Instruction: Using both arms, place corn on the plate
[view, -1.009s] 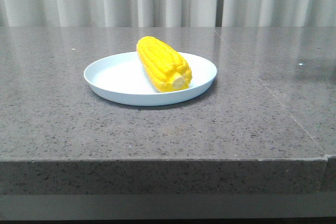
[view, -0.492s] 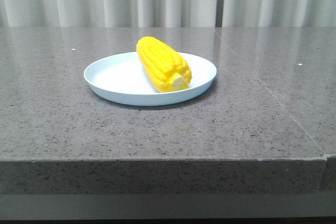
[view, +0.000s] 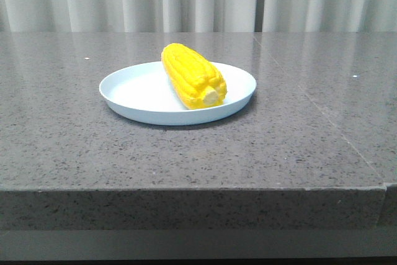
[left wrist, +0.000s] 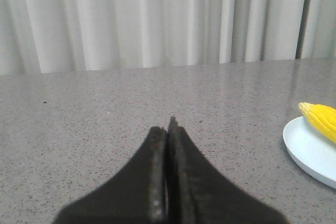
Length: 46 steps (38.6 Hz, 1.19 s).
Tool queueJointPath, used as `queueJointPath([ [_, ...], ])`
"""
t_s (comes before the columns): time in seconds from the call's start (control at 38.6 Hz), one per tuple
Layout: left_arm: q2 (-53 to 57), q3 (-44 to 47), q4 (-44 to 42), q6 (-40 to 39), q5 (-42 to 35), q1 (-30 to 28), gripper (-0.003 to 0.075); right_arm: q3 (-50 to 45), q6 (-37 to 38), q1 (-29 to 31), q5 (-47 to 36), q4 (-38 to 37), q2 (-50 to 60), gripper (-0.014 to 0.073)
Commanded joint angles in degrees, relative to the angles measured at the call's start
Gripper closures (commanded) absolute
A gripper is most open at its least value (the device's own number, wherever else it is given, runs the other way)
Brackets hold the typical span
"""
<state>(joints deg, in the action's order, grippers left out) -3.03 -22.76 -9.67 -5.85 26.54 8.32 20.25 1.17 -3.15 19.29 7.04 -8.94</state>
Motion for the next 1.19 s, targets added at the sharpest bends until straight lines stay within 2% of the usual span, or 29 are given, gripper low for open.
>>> queueJointPath([
  [0.0,-0.7,-1.4,-0.4,-0.3,-4.6,-0.1,0.0741,1.0,-0.4,0.2,-3.6,-0.8,-0.5,0.0634],
  [0.85,-0.7,-1.3,-0.4,-0.3,-4.7,-0.1,0.0741,0.9,-0.4,0.2,-2.3,-0.8,-0.5,0.0634],
  [1.16,4.3,7.0,2.4,-0.3,-7.1,-4.5,0.0741,0.9,-0.4,0.2,-2.3,-0.8,-0.5,0.0634],
])
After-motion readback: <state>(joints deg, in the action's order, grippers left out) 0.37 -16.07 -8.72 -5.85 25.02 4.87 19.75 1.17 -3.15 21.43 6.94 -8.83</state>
